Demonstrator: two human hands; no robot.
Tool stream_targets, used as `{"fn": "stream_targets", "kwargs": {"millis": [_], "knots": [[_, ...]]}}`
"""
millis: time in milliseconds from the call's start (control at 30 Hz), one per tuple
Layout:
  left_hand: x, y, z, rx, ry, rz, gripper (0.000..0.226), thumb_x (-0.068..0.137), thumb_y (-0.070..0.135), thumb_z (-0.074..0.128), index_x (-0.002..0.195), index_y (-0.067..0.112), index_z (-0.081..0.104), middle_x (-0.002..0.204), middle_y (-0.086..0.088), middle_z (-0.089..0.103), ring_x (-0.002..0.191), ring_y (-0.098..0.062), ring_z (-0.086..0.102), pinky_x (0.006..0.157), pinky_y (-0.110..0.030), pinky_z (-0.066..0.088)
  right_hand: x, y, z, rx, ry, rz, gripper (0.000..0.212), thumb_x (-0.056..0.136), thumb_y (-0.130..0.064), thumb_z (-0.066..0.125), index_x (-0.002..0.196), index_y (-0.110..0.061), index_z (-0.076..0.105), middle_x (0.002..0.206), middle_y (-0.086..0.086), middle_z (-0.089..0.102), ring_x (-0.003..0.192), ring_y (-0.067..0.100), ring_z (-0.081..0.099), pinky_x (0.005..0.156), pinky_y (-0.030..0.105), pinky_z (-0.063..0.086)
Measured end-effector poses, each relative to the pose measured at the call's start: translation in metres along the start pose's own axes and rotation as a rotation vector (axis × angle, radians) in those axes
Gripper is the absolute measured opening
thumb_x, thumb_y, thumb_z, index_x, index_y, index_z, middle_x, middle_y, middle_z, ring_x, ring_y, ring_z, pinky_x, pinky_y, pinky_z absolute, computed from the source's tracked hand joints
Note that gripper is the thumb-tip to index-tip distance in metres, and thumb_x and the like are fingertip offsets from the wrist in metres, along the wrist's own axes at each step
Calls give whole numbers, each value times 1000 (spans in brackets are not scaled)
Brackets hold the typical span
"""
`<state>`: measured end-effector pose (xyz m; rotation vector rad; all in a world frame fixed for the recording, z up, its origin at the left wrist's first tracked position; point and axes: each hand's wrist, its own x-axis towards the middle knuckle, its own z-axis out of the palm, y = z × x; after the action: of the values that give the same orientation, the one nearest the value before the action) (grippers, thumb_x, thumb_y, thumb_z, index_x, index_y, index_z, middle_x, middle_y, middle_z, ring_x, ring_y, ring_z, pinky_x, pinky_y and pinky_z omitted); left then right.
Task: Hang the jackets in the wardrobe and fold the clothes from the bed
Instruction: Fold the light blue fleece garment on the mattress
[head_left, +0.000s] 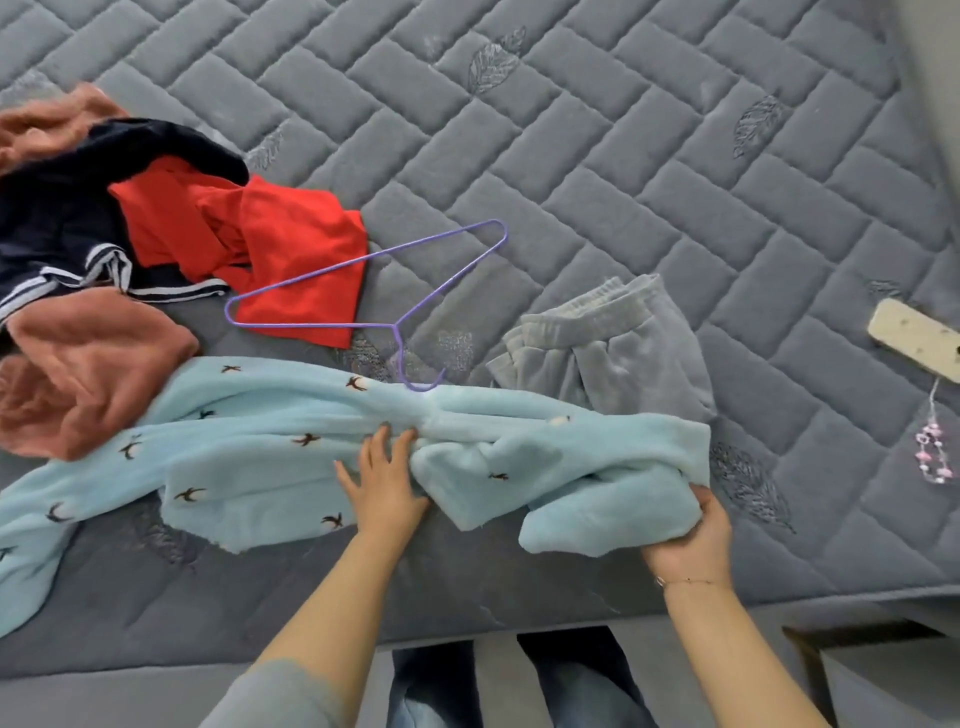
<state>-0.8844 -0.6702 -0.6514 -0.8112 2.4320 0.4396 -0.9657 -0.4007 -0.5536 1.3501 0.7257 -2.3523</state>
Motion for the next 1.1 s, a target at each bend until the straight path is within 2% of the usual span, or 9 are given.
{"fn": "stream_targets", "kwargs": {"millis": [200,300,367,567,667,767,867,1000,1100], "knots": [[16,7,-21,-232,182,16,17,96,18,53,99,15,69,119,-5,57,116,-26,51,115,-49,15,-7,-18,13,-40,-76,60,55,45,-14,70,99,-11,64,92,15,70,83,36,67,70,45,59],[-5,6,-37,-399,10,60,22,102,20,47,92,13,66,103,-5,65,103,-25,58,99,-39,37,-4,-35,20,-232,28,-57,25,93,13,45,102,-6,60,97,20,63,109,44,57,76,31,55],[-32,14,-47,-618,-179,26,30,103,24,47,79,17,64,84,2,65,90,-18,57,78,-24,42,-4,-53,40,-253,28,-57,26,94,14,48,106,-5,61,104,23,64,114,36,57,67,21,50],[-79,62,-92,-1126,-545,70,42,102,47,41,104,23,75,98,9,74,85,-3,66,70,-19,52,12,-116,96,2,-225,-6,32,83,-20,54,113,-13,61,114,8,67,111,23,61,108,39,40],[-57,89,-113,-1459,-318,-117,43,101,44,44,105,14,73,100,-1,74,83,-11,69,64,-24,53,28,-113,111,-301,-263,-37,37,98,-21,43,134,-16,51,136,5,58,127,21,52,112,38,34],[-29,98,-107,-1295,-112,-198,38,103,42,41,108,11,63,103,-3,69,91,-15,60,78,-32,46,33,-91,101,-615,-226,-67,40,103,-21,40,142,-16,44,144,4,50,136,20,42,114,38,29],[-18,91,-77,-1035,-136,-221,37,101,39,46,122,10,56,113,-1,61,93,-14,55,84,-34,43,35,-61,73,-993,-176,-160,39,99,-13,50,138,-17,50,139,1,54,126,14,48,105,34,36],[-11,81,-51,-1129,-122,-244,30,99,23,54,127,12,55,128,-4,60,109,-18,57,82,-27,45,38,-23,50,-1168,-229,-77,37,95,-6,55,131,-16,56,125,-2,62,103,2,62,78,17,49],[3,73,-53,-1205,119,-340,22,97,11,55,119,12,58,120,-4,61,110,-19,57,87,-31,48,45,1,45,-1394,-342,-112,48,94,-10,61,140,-14,49,140,-1,50,122,7,49,96,19,44]]}}
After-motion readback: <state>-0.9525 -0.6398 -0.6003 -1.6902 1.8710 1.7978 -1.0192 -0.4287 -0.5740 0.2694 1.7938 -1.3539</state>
